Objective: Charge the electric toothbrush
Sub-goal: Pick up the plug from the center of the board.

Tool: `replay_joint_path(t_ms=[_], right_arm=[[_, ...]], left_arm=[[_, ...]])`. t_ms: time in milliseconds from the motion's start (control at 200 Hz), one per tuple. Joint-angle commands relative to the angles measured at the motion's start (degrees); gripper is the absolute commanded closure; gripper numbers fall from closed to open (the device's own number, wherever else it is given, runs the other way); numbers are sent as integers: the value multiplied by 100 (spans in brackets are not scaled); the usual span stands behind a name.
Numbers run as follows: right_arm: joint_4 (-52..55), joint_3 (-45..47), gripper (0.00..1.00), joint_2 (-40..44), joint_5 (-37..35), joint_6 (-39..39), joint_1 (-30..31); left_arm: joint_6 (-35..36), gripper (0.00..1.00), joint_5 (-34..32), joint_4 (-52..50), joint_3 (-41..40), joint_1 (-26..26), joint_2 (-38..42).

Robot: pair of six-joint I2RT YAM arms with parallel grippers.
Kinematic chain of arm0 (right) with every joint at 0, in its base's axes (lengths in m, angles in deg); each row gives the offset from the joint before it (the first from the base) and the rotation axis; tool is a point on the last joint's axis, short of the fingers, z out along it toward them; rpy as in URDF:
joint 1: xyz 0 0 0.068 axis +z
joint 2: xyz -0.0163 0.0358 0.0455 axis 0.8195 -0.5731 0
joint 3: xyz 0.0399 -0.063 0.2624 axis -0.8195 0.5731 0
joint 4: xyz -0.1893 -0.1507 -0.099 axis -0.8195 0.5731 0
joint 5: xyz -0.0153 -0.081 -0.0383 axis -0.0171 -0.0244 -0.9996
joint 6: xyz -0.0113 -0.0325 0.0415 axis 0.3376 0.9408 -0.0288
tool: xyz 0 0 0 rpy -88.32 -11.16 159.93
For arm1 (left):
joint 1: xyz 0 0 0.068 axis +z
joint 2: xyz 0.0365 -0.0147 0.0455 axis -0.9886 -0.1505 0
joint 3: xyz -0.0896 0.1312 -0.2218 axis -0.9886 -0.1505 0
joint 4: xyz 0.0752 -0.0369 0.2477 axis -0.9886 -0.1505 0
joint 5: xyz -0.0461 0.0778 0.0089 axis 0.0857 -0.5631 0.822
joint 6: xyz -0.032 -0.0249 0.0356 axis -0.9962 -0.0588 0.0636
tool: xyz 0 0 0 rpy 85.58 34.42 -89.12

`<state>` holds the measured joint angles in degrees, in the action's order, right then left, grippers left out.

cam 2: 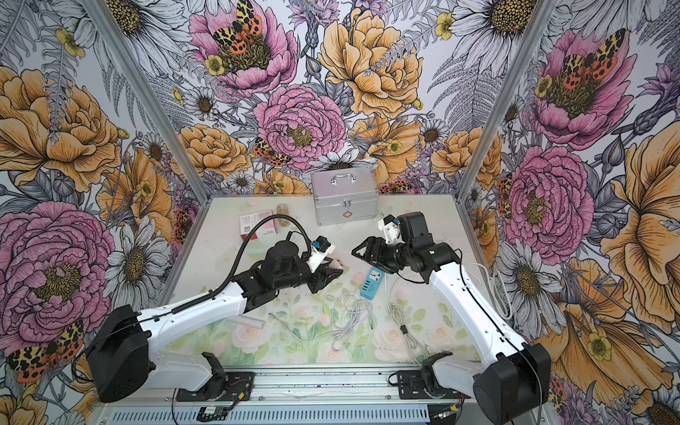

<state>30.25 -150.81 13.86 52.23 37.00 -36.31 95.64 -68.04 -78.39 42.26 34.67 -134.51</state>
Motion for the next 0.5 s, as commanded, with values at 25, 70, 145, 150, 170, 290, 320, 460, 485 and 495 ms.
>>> replay_joint_path(t_ms=[25, 70, 145, 150, 170, 290, 320, 460, 485, 495], right_arm=[[161, -193, 27, -228, 165, -154, 287], [168, -225, 28, -306, 137, -148, 366], [159, -353, 30, -376, 159, -104, 470], [158, -364, 30, -376, 162, -100, 477], [157, -401, 30, -382, 171, -79, 506], [166, -466, 33, -326, 143, -24, 537], [166, -442, 33, -283, 111, -11, 530], [157, -358, 38, -412, 146, 43, 614], [157, -358, 41, -456, 140, 72, 646], [157, -365, 43, -467, 140, 78, 660]], left_arm=[[790, 72, 714, 599, 171, -44, -38], [855, 72, 787, 615, 203, -48, -71], [911, 72, 784, 593, 247, -59, -136], [913, 72, 779, 591, 249, -60, -142], [918, 72, 760, 579, 262, -52, -159], [973, 76, 743, 361, 428, -49, -248], [977, 77, 756, 326, 453, -43, -253], [935, 77, 960, 334, 529, -45, -262], [925, 77, 973, 334, 542, -42, -275], [918, 77, 986, 334, 547, -43, -278]])
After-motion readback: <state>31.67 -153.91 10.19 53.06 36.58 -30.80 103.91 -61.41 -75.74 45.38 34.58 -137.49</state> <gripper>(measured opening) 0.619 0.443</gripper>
